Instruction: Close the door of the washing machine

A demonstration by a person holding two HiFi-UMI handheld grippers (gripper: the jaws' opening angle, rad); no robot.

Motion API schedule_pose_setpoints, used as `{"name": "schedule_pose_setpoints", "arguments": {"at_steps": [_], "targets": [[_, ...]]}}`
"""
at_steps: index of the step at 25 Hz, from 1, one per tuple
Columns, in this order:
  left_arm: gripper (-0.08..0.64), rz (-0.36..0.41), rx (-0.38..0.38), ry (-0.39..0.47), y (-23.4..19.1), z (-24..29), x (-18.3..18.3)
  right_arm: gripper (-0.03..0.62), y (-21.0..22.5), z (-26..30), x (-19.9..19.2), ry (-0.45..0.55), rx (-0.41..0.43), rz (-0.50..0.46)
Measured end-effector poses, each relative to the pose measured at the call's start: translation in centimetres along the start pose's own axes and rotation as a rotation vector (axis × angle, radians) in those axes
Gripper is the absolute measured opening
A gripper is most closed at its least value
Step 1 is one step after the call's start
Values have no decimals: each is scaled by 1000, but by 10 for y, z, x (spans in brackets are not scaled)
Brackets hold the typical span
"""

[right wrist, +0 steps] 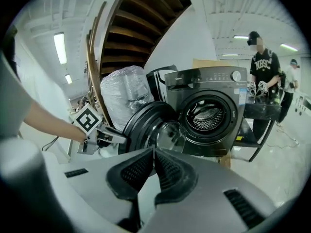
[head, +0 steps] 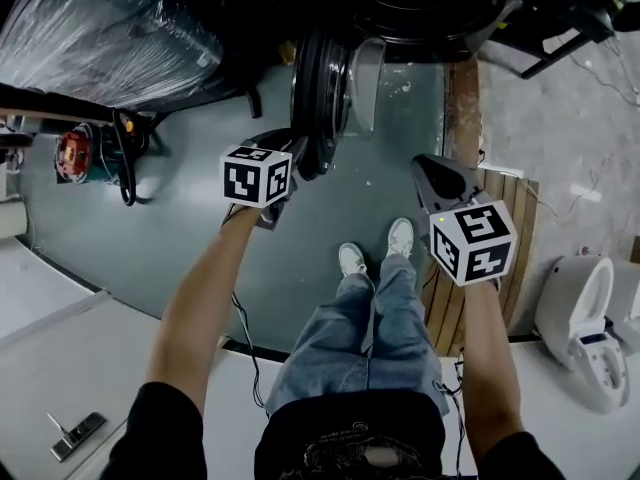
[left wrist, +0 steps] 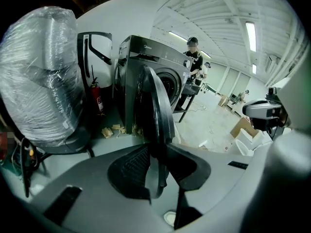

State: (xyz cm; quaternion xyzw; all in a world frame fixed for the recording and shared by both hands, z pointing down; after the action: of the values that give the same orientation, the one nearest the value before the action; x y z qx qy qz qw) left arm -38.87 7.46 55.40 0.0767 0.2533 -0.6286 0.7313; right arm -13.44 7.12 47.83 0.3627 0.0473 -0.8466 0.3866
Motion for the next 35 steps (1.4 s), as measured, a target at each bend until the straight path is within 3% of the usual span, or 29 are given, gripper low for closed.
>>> {"name": "schedule_pose_setpoints", "arguments": {"at_steps": [7, 18, 35], "targets": [[114, -92, -4, 6, 36, 15, 6, 23, 24, -21, -10, 55, -57, 133], [129, -191, -18, 5, 99, 43, 24, 23, 60, -57, -35, 93, -169, 253], [204, -239, -156, -47, 177, 100, 78, 23, 128, -85, -47, 138, -223, 351]]}}
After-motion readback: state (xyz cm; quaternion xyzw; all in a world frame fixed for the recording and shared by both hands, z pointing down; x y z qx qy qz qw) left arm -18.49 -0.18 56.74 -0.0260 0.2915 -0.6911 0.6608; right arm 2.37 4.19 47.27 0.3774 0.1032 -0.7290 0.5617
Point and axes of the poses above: the fingertips, and each gripper's own axes: z forward along the fingers, y to its right, x out of its top, the point moved 5 cm from there along -z, backward along the fingers, and after that the axes turned 11 degrees about -y, right-handed, at the moved point
